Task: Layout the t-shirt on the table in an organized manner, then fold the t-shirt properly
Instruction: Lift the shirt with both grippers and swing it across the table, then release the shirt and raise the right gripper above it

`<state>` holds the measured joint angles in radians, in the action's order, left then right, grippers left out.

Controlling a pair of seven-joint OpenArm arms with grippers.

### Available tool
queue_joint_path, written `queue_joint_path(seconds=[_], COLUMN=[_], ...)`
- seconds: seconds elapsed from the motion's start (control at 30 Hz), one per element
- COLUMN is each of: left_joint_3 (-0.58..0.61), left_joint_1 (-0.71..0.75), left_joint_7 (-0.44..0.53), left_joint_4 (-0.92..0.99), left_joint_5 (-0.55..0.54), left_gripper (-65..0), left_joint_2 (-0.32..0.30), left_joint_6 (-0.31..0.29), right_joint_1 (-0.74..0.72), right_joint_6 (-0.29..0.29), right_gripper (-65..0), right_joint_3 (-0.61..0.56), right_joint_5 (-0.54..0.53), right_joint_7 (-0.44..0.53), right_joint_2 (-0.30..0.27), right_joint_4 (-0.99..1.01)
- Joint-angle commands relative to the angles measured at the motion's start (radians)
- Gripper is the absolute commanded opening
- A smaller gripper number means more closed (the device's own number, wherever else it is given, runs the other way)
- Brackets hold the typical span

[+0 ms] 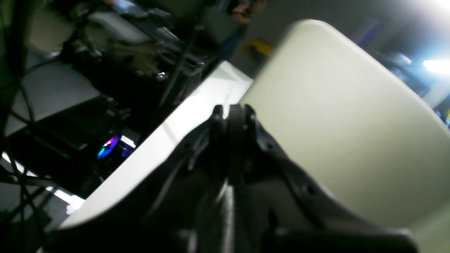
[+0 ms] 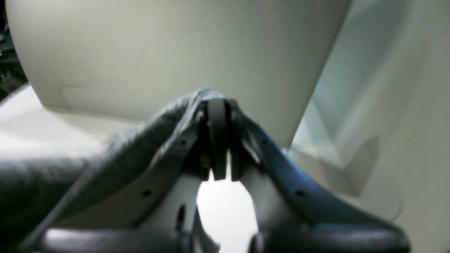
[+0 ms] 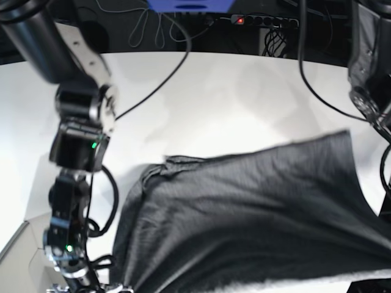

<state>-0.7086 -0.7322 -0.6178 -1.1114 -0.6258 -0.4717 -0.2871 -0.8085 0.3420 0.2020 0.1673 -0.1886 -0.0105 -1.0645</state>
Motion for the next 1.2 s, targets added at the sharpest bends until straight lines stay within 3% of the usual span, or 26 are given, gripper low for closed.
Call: queue_joint_path(seconds=[0.0,0.23,0.33,0.53,0.67,0.73,0.83,0.93,1.17], left_joint_3=[0.022,0.100,0.145,0.178,0.172,0.172,0.159,0.100,0.000], left_joint_1=[-0.056,-0.085,-0.119,-0.126,-0.125,-0.119,-0.042,0.092,0.371], left_joint_7=[0.040,0.166,0.244,0.296,0.293,0.284,0.253,0.212,0.138], left_joint_4=[0.034,0.259,0.394,0.489,0.483,0.474,0.423,0.294,0.064], left_joint_5=[-0.001,0.059,0.077,0.071,0.065,0.063,0.056,0.005,-0.099], left_gripper=[-64.9,-64.8,-58.9,-35.5,-24.4,-21.2,-20.8,-20.8,-20.8], left_joint_2=[-0.011,-0.026,-0.026,-0.031,-0.031,-0.032,-0.034,-0.034,-0.025], left_joint_6=[-0.011,-0.007,-0.007,-0.005,-0.005,-0.014,-0.014,-0.014,-0.014], right_joint_1=[-0.073,-0.217,-0.245,-0.233,-0.194,-0.165,-0.058,0.131,0.463], right_joint_6=[-0.005,-0.004,-0.004,-0.002,-0.002,-0.002,-0.002,-0.002,-0.002], right_gripper=[-65.0,-65.0,-64.2,-46.1,-31.6,-27.7,-27.3,-27.0,-26.9], right_joint_3=[-0.002,-0.002,-0.003,-0.005,-0.003,0.000,0.004,0.001,-0.002], right_joint_5=[-0.004,-0.005,-0.005,-0.005,-0.005,-0.005,-0.005,-0.007,-0.007], right_joint_7=[0.014,0.013,0.014,0.005,0.005,0.004,-0.028,-0.078,-0.055], right_joint_2=[0.001,-0.041,-0.041,-0.058,-0.075,-0.075,-0.081,-0.067,0.033], right_joint_4=[0.054,0.456,0.564,0.594,0.587,0.583,0.478,0.205,-0.328])
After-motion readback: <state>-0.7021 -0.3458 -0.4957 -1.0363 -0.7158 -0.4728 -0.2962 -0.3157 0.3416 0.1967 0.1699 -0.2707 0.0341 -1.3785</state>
